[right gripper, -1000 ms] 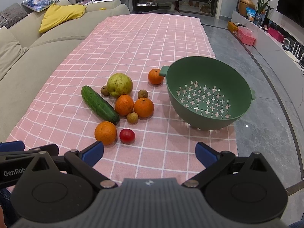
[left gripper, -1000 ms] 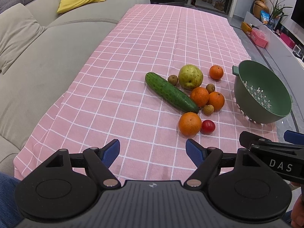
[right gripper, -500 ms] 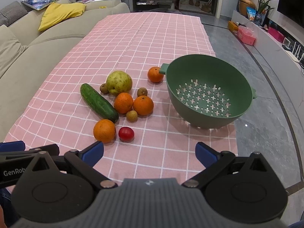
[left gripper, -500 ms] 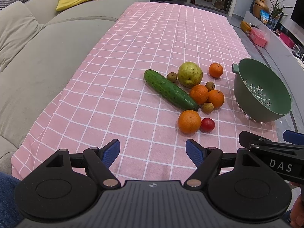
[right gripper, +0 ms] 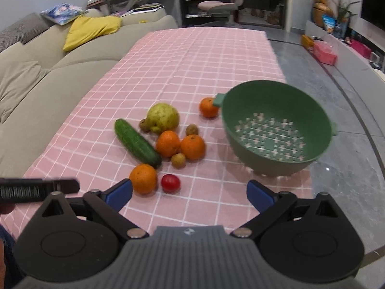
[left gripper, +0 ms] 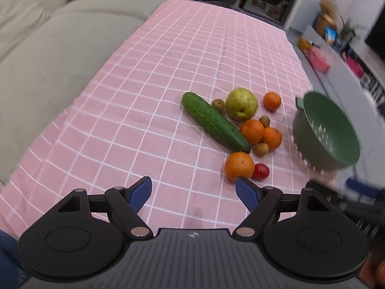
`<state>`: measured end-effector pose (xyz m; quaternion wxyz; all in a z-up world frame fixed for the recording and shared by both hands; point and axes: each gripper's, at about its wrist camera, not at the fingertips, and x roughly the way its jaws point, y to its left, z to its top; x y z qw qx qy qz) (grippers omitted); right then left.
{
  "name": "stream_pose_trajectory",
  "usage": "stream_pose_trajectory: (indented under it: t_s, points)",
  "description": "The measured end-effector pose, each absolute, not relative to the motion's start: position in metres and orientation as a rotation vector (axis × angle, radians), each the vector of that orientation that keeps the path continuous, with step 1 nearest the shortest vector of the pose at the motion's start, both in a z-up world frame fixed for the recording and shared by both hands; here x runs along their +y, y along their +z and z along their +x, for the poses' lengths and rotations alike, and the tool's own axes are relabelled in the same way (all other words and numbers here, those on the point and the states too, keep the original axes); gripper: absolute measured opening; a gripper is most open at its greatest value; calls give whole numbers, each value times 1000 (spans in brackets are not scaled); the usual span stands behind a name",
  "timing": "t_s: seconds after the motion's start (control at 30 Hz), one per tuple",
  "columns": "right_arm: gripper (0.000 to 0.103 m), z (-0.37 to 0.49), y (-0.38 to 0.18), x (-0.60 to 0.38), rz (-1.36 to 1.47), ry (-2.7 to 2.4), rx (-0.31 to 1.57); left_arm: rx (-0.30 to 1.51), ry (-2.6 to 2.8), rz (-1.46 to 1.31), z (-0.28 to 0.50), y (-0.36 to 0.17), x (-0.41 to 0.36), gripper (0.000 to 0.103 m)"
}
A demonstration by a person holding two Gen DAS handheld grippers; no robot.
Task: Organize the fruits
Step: 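Grasp the cucumber with the left tool while the right tool grasps an orange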
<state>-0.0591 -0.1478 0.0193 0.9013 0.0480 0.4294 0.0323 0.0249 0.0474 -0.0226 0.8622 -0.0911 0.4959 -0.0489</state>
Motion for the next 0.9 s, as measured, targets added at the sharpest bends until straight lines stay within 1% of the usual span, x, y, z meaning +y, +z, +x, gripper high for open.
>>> stream_pose_trajectory:
  t_s: [0.03,0.1,0.13,0.17,0.2,0.23,0.37,0.4,0.53,0.7,0.73,0.77,0.9]
  points:
    - [83,-58,16,-145,94,82,891,1052,-98,-220,30,-26,53,93]
    - [77,-54,8,-138,68,108,893,1070,-92,-244,40,-32,60,93]
    - [70,-53,4,-135,52,122,890,1076,-89,-253,46,-35,62,92]
    - [65,-51,-1,-132,27,134,888,1080,-88,-264,52,-37,64,92]
    - [57,-49,-8,-129,-2,143,891,1085,-88,-280,58,-40,66,92]
    - [53,-46,-14,-126,-29,150,898,1092,-87,-294,64,-44,67,92]
    - [43,-32,-39,-123,-66,185,916,1131,-74,-366,90,-59,68,92]
    - [37,-28,-44,-123,-65,192,921,1137,-66,-380,96,-63,67,92]
    - [37,-16,-57,-126,-41,211,931,1169,-36,-420,118,-79,62,92]
    - [37,-11,-54,-124,-34,265,876,1205,6,-428,142,-98,52,92]
    - [37,-10,-55,-122,-45,271,881,1211,10,-425,147,-101,49,93]
    - [37,-9,-56,-120,-53,273,885,1202,11,-425,149,-101,47,98]
    - [38,-7,-57,-120,-27,293,882,1181,-11,-412,159,-101,35,102]
